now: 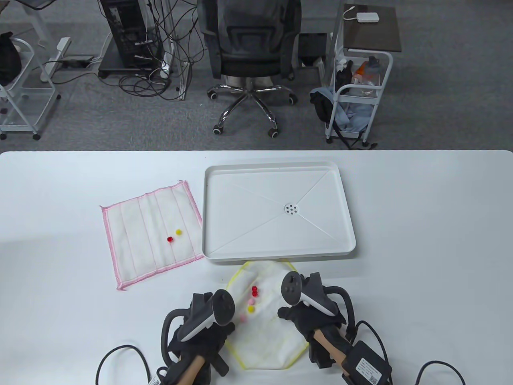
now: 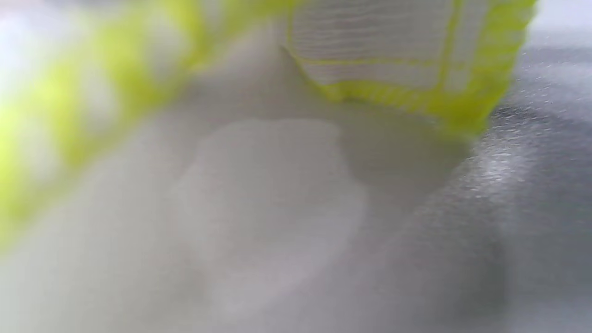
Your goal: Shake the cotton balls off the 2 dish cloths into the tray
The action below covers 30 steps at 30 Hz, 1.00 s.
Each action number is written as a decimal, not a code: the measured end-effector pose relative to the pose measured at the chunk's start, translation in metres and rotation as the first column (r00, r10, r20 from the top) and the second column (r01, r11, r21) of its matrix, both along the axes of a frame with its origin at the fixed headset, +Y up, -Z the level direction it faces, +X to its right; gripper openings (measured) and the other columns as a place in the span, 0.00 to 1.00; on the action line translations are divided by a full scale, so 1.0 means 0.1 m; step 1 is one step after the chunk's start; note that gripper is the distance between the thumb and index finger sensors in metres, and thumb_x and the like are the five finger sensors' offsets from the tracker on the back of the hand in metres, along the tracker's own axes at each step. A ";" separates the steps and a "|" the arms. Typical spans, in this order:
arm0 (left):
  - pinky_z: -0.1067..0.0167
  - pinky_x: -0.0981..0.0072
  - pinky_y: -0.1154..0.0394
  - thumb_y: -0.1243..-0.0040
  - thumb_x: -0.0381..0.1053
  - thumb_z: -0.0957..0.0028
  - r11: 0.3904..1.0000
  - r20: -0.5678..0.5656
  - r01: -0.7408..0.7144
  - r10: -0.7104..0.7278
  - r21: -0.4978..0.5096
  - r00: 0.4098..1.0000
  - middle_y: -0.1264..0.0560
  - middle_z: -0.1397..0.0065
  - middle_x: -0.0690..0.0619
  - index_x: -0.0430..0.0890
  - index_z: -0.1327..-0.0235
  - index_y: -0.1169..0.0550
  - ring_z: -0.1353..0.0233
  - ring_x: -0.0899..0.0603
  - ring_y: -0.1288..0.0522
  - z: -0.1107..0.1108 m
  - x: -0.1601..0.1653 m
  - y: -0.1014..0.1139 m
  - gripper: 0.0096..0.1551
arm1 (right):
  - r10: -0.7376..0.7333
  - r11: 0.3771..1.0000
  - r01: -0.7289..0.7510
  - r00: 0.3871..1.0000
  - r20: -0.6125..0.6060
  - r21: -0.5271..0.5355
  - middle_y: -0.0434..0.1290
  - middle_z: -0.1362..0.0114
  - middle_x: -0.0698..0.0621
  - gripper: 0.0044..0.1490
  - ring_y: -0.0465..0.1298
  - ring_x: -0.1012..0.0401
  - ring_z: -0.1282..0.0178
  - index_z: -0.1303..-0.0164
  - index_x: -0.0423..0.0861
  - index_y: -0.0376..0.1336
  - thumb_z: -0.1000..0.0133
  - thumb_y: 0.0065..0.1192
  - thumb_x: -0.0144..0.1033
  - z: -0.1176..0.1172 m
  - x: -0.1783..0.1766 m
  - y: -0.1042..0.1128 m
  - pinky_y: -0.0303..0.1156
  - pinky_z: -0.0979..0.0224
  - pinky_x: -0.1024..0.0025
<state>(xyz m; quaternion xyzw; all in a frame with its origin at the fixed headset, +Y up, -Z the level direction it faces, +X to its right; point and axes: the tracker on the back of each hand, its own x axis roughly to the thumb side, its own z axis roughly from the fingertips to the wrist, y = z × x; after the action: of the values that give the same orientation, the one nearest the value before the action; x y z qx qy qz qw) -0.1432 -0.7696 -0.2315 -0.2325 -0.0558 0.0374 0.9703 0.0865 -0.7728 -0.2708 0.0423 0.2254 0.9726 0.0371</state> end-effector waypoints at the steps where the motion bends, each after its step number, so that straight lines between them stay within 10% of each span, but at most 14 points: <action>1: 0.27 0.56 0.30 0.41 0.59 0.45 1.000 0.002 -0.012 0.012 0.008 1.000 0.45 0.20 0.45 0.54 0.28 0.36 0.23 0.37 0.41 0.01 0.01 0.01 0.33 | -0.027 1.000 0.027 1.000 0.006 0.000 0.55 0.28 0.36 0.58 0.70 0.52 0.44 0.21 0.36 0.43 0.50 0.66 0.52 0.00 0.00 0.00 0.75 0.47 0.71; 19: 0.61 0.85 0.12 0.48 0.53 0.39 0.971 -0.041 -0.236 0.235 -0.027 0.971 0.26 0.32 0.54 0.67 0.29 0.38 0.53 0.56 0.14 -0.02 -0.14 0.07 0.26 | -0.364 0.931 0.364 0.931 0.019 0.034 0.68 0.34 0.43 0.33 0.81 0.59 0.61 0.26 0.49 0.54 0.41 0.63 0.32 0.05 0.09 0.02 0.80 0.68 0.78; 30: 0.65 0.85 0.12 0.45 0.49 0.41 0.831 -0.176 -0.548 0.528 -0.094 0.831 0.23 0.35 0.52 0.70 0.32 0.34 0.57 0.56 0.13 -0.09 -0.43 0.07 0.26 | -0.559 0.827 0.559 0.829 -0.032 0.059 0.69 0.35 0.42 0.30 0.82 0.59 0.64 0.28 0.51 0.58 0.41 0.63 0.30 0.11 0.23 0.13 0.80 0.70 0.78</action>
<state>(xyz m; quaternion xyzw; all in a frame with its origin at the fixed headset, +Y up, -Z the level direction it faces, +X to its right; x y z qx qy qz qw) -0.1858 -0.7629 -0.2403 -0.2718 -0.0471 0.3297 0.9029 0.1091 -0.7602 -0.2597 0.1139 0.1715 0.9258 0.3171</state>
